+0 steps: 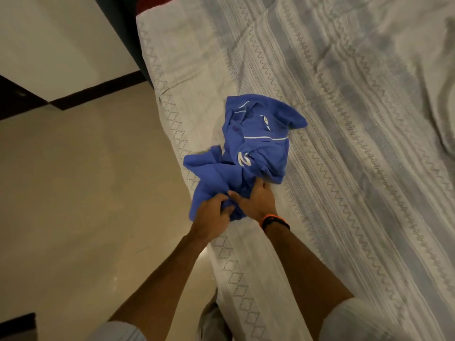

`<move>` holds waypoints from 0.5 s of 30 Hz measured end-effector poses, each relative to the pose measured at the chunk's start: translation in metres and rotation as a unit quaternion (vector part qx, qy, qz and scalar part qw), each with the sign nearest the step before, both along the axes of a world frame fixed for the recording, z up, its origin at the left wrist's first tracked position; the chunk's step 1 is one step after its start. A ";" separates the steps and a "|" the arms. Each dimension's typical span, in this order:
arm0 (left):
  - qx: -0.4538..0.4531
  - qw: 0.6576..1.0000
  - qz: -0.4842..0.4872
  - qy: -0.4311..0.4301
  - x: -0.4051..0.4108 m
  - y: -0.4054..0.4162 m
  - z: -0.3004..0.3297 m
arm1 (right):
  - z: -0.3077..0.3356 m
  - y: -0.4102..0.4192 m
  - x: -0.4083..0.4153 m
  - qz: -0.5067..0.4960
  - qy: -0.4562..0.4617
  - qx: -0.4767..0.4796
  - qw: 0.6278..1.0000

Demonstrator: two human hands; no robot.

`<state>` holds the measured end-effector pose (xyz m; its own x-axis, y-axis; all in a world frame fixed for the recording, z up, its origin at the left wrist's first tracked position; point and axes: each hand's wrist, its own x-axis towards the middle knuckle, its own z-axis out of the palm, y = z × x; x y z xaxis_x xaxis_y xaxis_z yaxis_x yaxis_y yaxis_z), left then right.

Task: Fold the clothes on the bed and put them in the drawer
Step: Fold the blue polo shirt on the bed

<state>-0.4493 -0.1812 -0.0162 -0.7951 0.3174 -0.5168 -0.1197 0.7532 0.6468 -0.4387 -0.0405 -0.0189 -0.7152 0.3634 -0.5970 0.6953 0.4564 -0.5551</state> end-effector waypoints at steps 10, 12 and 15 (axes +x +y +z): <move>0.183 0.957 0.171 -0.148 -0.013 -0.001 0.042 | 0.036 0.001 -0.013 -0.331 -0.056 -0.332 0.882; 0.183 0.942 0.185 -0.213 -0.015 -0.001 0.059 | 0.054 0.007 -0.011 -0.330 0.010 -0.374 0.867; 0.149 0.949 0.188 -0.206 -0.014 -0.001 0.079 | 0.087 0.012 -0.008 -0.292 0.033 -0.437 0.850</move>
<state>-0.4631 -0.1821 0.0633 -0.6310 0.2314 -0.7405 -0.6328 0.3986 0.6638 -0.4464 -0.0283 0.0682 -0.6072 0.1069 -0.7874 0.6162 -0.5623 -0.5515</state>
